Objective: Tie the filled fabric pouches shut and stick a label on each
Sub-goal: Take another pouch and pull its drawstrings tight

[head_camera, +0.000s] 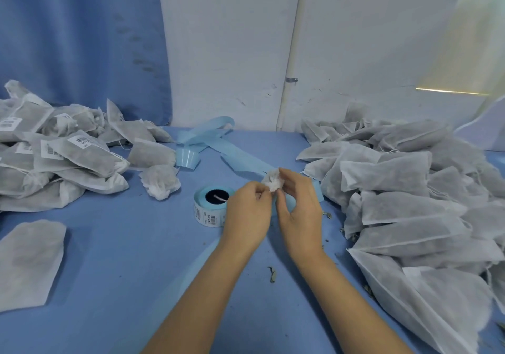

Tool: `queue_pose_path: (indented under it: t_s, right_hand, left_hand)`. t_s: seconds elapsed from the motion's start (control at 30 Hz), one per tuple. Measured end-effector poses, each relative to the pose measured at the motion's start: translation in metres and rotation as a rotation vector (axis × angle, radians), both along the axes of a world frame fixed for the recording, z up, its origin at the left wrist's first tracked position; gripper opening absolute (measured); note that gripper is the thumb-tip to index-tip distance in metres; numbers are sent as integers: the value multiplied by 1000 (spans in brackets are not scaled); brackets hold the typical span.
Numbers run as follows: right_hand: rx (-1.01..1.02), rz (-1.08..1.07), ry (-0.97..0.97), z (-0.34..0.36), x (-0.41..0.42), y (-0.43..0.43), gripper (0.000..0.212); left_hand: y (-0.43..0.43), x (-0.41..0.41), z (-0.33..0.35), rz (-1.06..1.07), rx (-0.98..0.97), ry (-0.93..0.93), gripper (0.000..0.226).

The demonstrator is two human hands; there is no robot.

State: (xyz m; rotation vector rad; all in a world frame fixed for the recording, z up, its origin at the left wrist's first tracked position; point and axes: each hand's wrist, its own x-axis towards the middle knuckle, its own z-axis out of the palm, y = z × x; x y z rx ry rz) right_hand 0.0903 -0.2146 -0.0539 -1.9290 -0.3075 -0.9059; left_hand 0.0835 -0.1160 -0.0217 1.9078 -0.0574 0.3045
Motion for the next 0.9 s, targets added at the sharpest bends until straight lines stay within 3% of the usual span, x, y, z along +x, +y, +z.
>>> queue_pose_path:
  t_s: [0.1, 0.17, 0.23, 0.33, 0.43, 0.67, 0.9]
  right_hand:
    - [169, 4, 44, 5, -3, 6, 42]
    - [247, -85, 76, 8, -2, 6, 31]
    - [289, -125, 159, 8, -1, 3, 16]
    - [330, 47, 392, 11, -1, 2, 25]
    - [475, 222, 489, 18, -3, 4, 22]
    - [724, 277, 734, 25, -1, 6, 18]
    - [932, 390, 875, 26, 5, 3, 16]
  left_hand:
    - [-3, -2, 1, -85, -317, 193, 20]
    - [-3, -3, 4, -142, -621, 281, 24]
    - [-2, -3, 6, -181, -788, 310, 25]
    - [-4, -5, 4, -192, -763, 310, 27]
    - [-5, -7, 1, -176, -682, 300, 28]
    - [-9, -9, 2, -151, -526, 284, 32]
    - [-11, -8, 3, -121, -522, 312, 37]
